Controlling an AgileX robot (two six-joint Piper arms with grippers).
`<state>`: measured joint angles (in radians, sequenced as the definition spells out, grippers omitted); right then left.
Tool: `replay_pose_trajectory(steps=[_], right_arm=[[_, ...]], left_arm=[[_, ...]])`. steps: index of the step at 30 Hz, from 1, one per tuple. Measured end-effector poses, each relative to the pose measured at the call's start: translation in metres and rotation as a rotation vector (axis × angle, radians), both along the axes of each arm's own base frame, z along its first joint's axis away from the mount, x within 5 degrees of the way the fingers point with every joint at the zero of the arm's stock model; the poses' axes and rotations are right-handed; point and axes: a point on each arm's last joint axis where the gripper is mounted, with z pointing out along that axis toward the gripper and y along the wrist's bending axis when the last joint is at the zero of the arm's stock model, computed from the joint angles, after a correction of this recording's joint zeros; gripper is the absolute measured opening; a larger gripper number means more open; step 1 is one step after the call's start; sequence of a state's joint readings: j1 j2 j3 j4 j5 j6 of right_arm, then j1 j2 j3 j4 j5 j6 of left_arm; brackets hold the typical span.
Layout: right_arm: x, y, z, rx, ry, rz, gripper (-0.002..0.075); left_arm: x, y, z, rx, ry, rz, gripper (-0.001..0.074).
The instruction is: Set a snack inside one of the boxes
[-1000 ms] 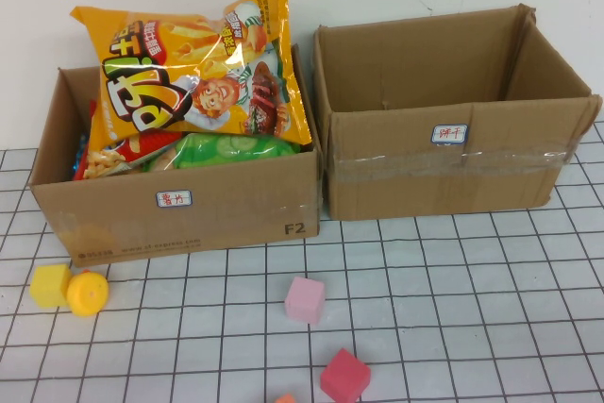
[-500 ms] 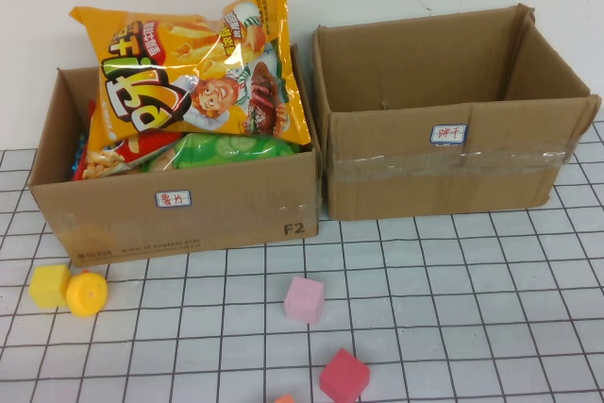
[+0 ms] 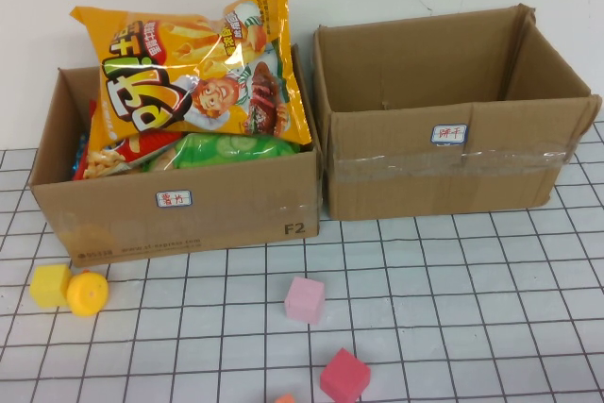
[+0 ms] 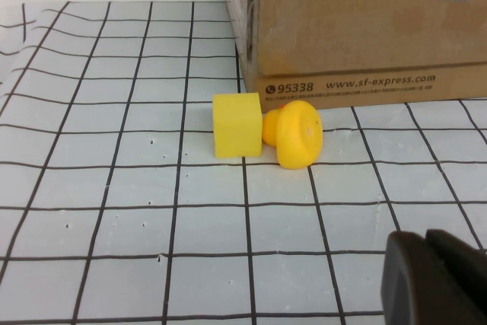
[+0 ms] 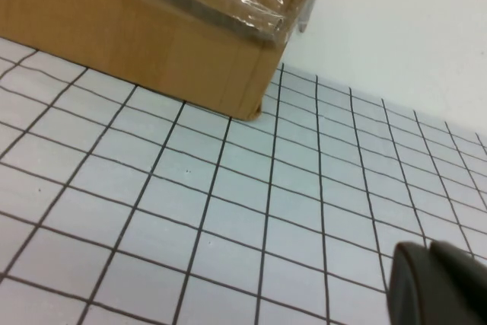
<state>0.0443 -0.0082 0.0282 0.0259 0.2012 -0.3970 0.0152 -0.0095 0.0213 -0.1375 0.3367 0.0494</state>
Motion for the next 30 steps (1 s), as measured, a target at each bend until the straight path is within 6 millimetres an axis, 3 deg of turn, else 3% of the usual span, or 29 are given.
replay_pose_trajectory(steps=[18, 30], right_arm=[[-0.003, -0.004, -0.012, 0.237, 0.145, -0.114, -0.0001], [-0.003, -0.005, -0.012, 0.237, 0.146, -0.132, -0.0001]], left_arm=[[0.0, 0.0, 0.0, 0.0, 0.0, 0.0, -0.0001], [0.0, 0.0, 0.0, 0.0, 0.0, 0.0, -0.0001]])
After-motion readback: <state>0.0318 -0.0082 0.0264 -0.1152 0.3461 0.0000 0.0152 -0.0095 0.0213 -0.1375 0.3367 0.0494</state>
